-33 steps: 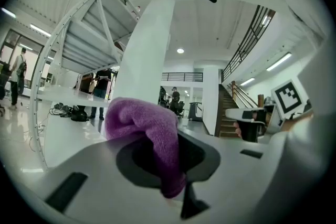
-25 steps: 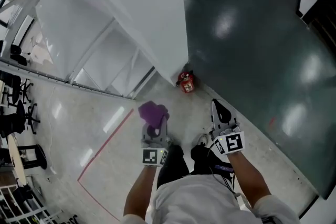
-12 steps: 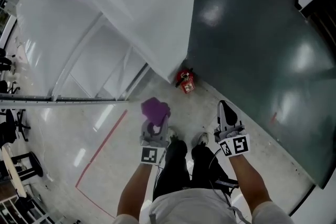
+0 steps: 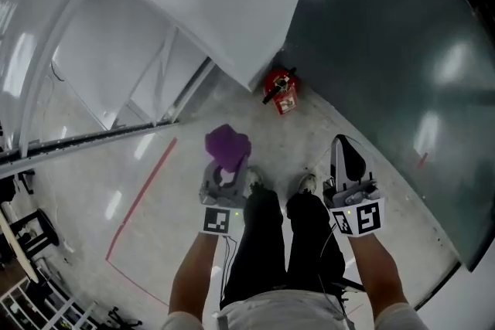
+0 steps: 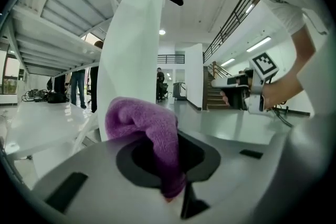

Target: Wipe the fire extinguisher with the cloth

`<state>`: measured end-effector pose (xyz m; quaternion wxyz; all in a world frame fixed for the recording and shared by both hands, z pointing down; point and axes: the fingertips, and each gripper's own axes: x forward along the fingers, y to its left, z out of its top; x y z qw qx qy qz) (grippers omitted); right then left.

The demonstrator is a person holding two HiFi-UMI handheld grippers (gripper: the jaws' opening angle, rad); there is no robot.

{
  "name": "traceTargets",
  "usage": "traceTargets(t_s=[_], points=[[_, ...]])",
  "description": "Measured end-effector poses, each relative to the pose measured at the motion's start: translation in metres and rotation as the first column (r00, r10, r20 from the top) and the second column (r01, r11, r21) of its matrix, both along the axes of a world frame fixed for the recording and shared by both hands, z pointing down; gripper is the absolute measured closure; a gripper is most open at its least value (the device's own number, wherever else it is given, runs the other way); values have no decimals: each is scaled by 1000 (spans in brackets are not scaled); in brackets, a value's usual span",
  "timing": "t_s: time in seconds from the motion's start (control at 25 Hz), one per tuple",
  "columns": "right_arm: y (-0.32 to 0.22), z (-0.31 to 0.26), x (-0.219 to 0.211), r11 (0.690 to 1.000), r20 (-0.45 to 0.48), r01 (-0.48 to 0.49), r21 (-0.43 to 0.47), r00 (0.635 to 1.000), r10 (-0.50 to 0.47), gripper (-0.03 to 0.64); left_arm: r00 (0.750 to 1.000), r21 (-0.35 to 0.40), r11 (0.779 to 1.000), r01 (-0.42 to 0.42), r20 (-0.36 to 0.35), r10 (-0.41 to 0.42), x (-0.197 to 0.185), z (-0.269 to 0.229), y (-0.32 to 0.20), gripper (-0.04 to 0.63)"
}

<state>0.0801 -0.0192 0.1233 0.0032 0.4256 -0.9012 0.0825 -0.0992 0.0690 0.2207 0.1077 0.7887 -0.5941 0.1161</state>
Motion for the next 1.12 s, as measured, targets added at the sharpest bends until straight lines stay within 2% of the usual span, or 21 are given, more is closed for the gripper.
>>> traceTargets(t_s=[0.32,0.56,0.68,0.76,0.92,1.12], points=[[-12,97,3,999,2,39,10,999,-39,603,997,-62,997,36,68,-32,-15,140,-22,537],[-27,164,-4,997,27,79,4,996,-79,603,990,-88,996,34,136,-22,-18,232,-50,537],[-33,192,-12,994,41,102,27,994,-103,603,982,-61,998,-7,189,19,-21,276,-62,537],[-33,209,-18,993,54,114,38,992,-116,603,979,-49,998,-39,200,48,-21,300,-69,537],[-24,242,-28,986,64,154,62,985,-157,603,971,-61,996,-67,224,80,-21,342,-79,537],[-16,277,-31,983,89,169,68,981,-174,603,947,-98,987,-128,282,151,-27,376,-93,537]])
